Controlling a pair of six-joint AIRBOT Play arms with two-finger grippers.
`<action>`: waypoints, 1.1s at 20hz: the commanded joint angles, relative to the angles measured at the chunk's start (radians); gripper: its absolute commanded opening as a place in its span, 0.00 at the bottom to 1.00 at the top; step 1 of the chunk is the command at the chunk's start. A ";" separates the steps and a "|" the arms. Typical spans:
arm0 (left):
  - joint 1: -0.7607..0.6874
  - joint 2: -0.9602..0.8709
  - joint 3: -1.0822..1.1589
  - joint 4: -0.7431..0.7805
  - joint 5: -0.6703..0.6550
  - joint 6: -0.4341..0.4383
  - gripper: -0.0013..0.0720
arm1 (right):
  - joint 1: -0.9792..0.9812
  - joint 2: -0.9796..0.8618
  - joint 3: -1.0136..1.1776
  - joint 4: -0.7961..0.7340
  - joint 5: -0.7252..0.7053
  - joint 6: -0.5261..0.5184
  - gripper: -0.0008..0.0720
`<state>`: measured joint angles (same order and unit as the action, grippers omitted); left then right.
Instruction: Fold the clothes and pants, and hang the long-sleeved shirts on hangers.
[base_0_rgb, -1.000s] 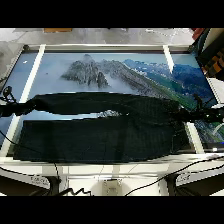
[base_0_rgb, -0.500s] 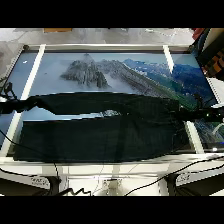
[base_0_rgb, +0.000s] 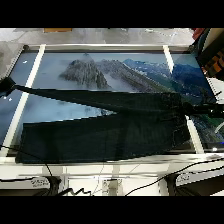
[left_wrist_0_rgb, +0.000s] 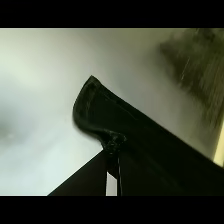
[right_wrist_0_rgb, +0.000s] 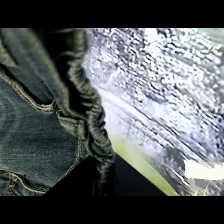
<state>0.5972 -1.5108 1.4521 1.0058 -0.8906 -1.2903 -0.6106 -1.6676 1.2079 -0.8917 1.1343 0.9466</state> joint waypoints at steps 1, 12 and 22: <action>0.015 0.011 0.004 0.205 -0.217 -0.020 0.05 | 0.000 0.001 0.004 -0.002 -0.002 0.013 0.07; 0.016 -0.074 -0.257 0.483 -0.164 -0.124 0.05 | 0.000 0.001 0.004 -0.084 -0.038 0.063 0.07; 0.013 -0.115 -0.256 0.393 -0.036 -0.164 0.25 | 0.000 0.002 0.005 -0.045 -0.165 0.136 0.88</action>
<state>0.6109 -1.6222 1.1969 1.4448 -0.9436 -1.4517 -0.6102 -1.6669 1.2114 -0.9451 0.9901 1.0298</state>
